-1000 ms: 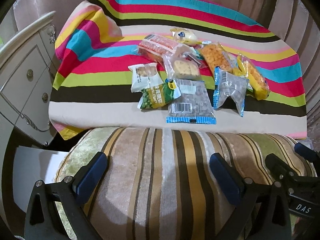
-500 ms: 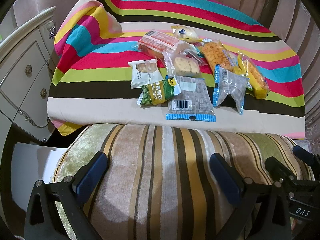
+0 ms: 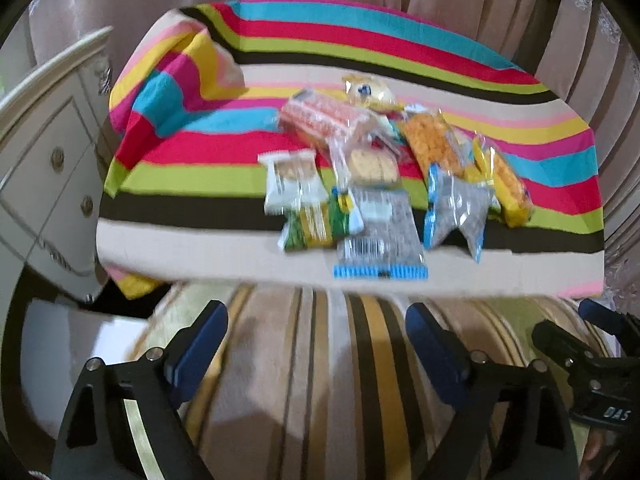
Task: Organize snacks
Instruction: 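Grasp the green chip bag with the left tool while the right tool grasps a clear cracker pack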
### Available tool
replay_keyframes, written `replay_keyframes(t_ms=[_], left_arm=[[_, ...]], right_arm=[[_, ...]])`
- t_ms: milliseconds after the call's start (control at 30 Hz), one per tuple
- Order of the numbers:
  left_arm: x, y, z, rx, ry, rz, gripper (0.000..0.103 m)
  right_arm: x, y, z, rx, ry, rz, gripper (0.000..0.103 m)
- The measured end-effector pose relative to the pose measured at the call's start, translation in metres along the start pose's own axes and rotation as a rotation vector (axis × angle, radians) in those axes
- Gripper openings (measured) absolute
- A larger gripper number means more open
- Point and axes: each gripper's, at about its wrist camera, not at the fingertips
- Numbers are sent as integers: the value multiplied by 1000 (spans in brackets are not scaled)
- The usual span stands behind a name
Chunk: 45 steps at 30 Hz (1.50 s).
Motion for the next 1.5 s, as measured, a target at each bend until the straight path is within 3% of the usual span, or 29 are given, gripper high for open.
replay_keyframes(t_ms=[100,267,433,533,567,667,833,967,1133,1300,1500], left_arm=[[-23,7,2,16,53,-2,89],[-58,37,5,35,174,-83,78],[-75,69,14,-33,305,-152,75],[-79,84,16,-10,353,-187,72],[-81,86,14,14,354,-187,71],[-85,88,10,86,346,-198,54],[-81,84,2,118,312,-187,42],[-76,75,-5,163,279,-179,41],[-72,58,1,149,274,-128,40],[-68,38,4,133,264,-84,40],[-69,23,14,129,264,-40,40]], right_arm=[[-14,4,1,-26,-8,-2,103],[-40,18,-3,-52,-29,-29,103],[-62,35,-20,-33,-62,-39,103],[-72,47,-28,-36,-64,-53,103],[-75,51,-29,-44,-59,-59,103],[-85,61,-30,-61,-37,-70,103],[-95,72,-31,-65,-23,-76,103],[-99,82,-30,-69,0,-96,99],[-103,92,-27,-92,24,-128,70],[-98,88,-26,-130,25,-119,63],[-85,61,-22,-164,3,-66,62]])
Point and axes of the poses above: each gripper's, at about its wrist camera, not at the fingertips, and y roughly the way its jaws point, z to its right, x to its underside, and after that the axes turned 9 degrees about -z, right-handed
